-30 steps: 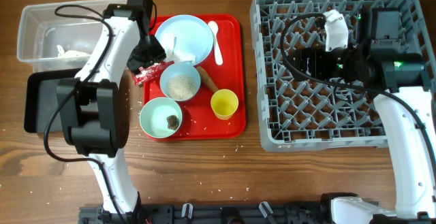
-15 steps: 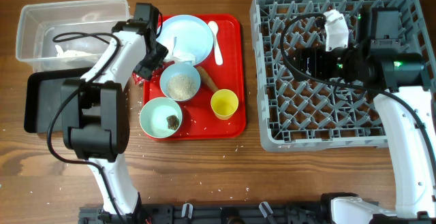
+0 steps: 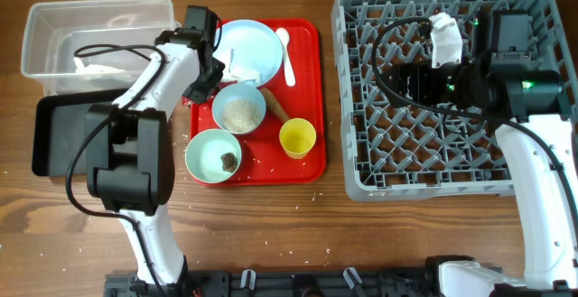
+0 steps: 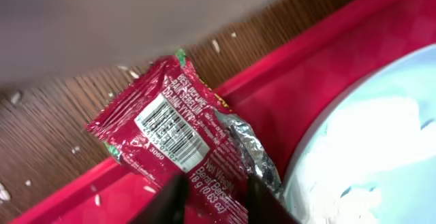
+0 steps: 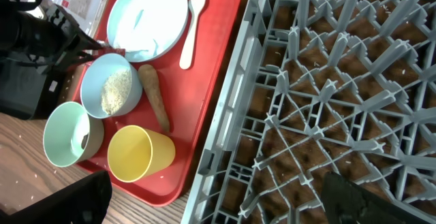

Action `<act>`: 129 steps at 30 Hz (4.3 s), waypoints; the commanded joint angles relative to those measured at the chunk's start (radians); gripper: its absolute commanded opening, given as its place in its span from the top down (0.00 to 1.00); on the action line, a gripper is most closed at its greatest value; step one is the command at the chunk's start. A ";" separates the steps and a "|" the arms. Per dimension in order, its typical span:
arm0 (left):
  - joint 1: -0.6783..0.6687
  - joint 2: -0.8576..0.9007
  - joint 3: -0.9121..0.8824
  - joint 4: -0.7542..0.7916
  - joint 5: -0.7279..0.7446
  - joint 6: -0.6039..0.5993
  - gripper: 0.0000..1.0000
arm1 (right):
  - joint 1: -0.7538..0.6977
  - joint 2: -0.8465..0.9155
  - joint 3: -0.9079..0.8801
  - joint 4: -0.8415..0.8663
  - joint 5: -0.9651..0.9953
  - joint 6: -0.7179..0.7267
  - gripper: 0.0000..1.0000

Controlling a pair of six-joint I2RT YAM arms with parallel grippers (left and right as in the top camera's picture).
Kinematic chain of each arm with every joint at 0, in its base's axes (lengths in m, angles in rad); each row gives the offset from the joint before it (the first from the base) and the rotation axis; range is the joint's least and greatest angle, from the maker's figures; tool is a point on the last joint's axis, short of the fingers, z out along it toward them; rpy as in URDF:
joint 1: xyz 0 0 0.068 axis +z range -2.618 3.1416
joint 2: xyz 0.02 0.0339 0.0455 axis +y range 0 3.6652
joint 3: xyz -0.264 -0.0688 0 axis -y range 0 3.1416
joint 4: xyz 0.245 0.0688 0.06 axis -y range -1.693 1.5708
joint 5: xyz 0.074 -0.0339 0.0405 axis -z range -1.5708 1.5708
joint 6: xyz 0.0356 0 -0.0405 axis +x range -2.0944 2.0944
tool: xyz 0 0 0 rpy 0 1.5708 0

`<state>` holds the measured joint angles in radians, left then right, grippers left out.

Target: Sort waste into correct bins and load items into the dishwasher rack

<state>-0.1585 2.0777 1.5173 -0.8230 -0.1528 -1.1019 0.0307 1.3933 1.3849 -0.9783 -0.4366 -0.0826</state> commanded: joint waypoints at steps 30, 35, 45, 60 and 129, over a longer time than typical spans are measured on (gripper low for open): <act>-0.013 -0.037 0.135 -0.045 0.076 1.361 0.35 | 0.000 0.016 0.014 0.020 0.010 0.006 0.00; -0.011 0.010 0.134 -0.044 0.099 1.579 0.34 | 0.000 0.019 0.014 0.020 0.010 0.006 0.00; 0.074 0.048 0.134 -0.045 0.110 1.649 0.30 | 0.000 0.026 0.014 0.020 0.010 0.007 0.00; 0.082 0.049 0.116 -0.070 0.220 1.837 0.38 | 0.000 0.056 0.014 0.023 0.010 0.008 0.00; -0.034 -0.067 0.086 0.406 0.100 0.884 0.01 | 0.000 0.084 0.014 0.057 0.009 0.059 0.00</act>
<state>-0.1631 1.8935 1.6054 -0.4007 -0.0395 -0.0410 0.0307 1.4628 1.3849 -0.9268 -0.4366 -0.0299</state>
